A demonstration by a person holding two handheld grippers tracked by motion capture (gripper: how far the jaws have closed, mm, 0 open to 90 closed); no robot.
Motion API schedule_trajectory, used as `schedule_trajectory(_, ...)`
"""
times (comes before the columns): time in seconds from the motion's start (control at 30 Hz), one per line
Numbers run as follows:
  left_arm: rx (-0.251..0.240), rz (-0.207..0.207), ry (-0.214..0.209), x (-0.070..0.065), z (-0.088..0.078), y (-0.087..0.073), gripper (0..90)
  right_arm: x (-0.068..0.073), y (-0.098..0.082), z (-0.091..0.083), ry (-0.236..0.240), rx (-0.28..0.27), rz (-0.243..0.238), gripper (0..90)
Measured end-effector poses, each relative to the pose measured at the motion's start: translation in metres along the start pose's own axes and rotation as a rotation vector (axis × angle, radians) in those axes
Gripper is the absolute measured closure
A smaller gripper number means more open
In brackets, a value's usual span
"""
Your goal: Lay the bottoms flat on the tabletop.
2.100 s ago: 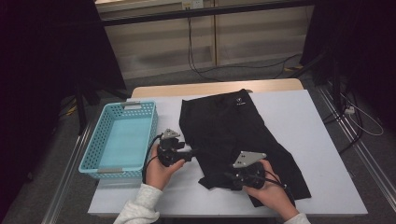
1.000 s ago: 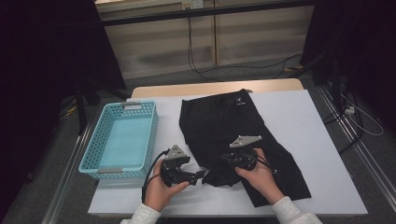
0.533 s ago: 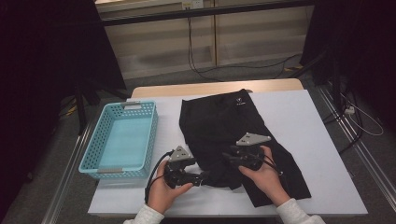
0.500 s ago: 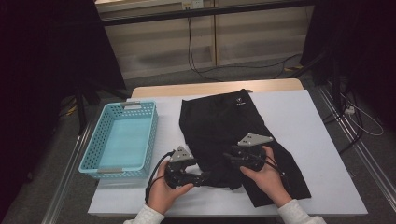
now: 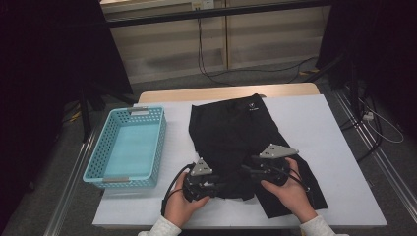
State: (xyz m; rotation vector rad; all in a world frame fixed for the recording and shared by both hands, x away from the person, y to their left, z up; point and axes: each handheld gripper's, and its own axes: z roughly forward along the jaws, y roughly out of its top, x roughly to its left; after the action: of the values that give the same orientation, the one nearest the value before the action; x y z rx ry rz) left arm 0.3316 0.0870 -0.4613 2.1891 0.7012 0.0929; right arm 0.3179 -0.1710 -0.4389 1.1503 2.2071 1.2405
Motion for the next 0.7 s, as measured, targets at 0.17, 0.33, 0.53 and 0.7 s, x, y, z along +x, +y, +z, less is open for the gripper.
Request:
schedule_trajectory(0.17,0.024,-0.017,-0.019,0.005,0.001,0.001,89.3,0.003,-0.002,-0.006,0.009,-0.002,-0.006,49.7)
schedule_trajectory(0.33,0.018,-0.040,-0.030,0.007,0.002,0.004,90.0,0.006,-0.005,-0.009,0.020,0.006,-0.009,50.1)
schedule_trajectory(0.53,-0.025,-0.092,-0.025,0.026,-0.009,0.015,90.0,0.015,-0.006,-0.012,0.005,0.025,-0.062,50.6)
schedule_trajectory(0.7,-0.044,-0.145,-0.016,0.045,-0.009,0.020,90.0,0.024,-0.005,-0.011,0.019,0.030,-0.103,51.9)
